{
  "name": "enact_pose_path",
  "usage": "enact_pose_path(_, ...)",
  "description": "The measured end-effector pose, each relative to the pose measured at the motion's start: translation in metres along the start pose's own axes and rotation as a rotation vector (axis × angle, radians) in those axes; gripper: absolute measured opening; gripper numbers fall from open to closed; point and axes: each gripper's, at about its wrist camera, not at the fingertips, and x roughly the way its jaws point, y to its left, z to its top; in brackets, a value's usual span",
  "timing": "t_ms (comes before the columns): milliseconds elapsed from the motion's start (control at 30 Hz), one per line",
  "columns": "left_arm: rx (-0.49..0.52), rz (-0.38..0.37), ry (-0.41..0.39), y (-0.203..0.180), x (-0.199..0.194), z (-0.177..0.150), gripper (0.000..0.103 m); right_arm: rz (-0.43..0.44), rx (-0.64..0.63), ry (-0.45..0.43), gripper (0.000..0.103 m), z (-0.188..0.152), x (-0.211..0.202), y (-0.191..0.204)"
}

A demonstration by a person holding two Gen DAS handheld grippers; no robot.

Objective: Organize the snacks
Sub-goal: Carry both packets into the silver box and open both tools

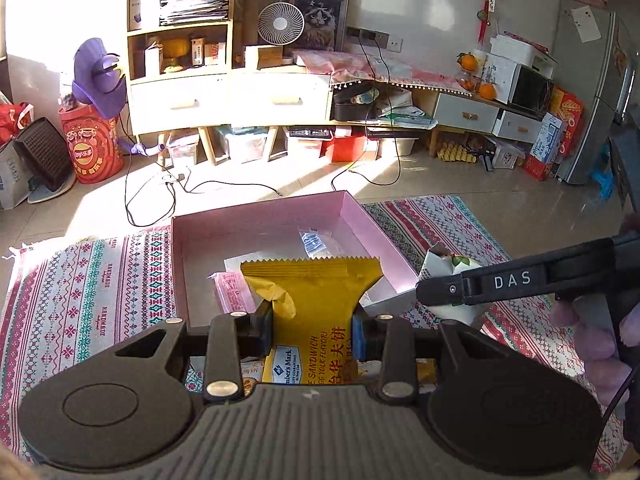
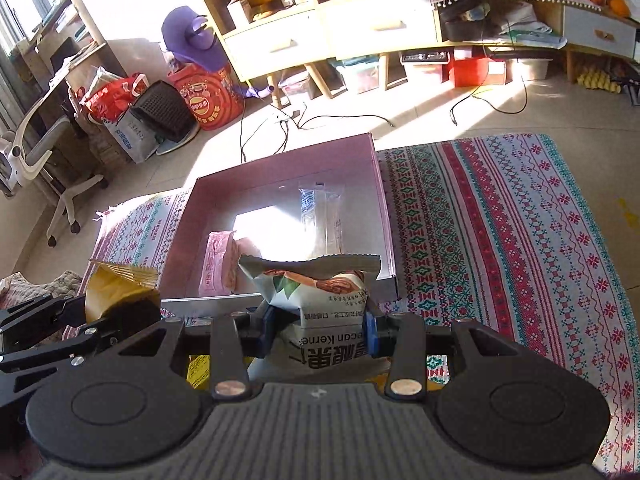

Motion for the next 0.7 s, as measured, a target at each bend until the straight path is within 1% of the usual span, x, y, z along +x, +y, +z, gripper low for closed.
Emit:
enact_pose_path(200,-0.057,0.026,0.005,0.007,0.025,0.018,0.042,0.025,0.021,-0.023,0.038,0.011,0.015,-0.004)
enact_pose_path(300,-0.094,0.024,0.015,0.01,0.043,0.028,0.042,0.051,0.026,-0.033,0.038,0.015,0.021,-0.005)
enact_pose_path(367,-0.119,0.026,0.023,0.01,0.055,0.033,0.042,0.053,0.019,-0.04,0.038,0.017,0.026,-0.005)
enact_pose_path(467,-0.145,0.039,0.033,0.011,0.071,0.038,0.042,0.054,0.007,-0.055,0.038,0.02,0.033,-0.006)
enact_pose_path(567,-0.192,0.054,0.055,0.016,0.087,0.041,0.042,0.071,0.009,-0.06,0.038,0.024,0.041,-0.008)
enact_pose_path(700,-0.21,0.089,0.079,0.019,0.104,0.042,0.042,0.075,-0.008,-0.059,0.038,0.024,0.049,-0.008)
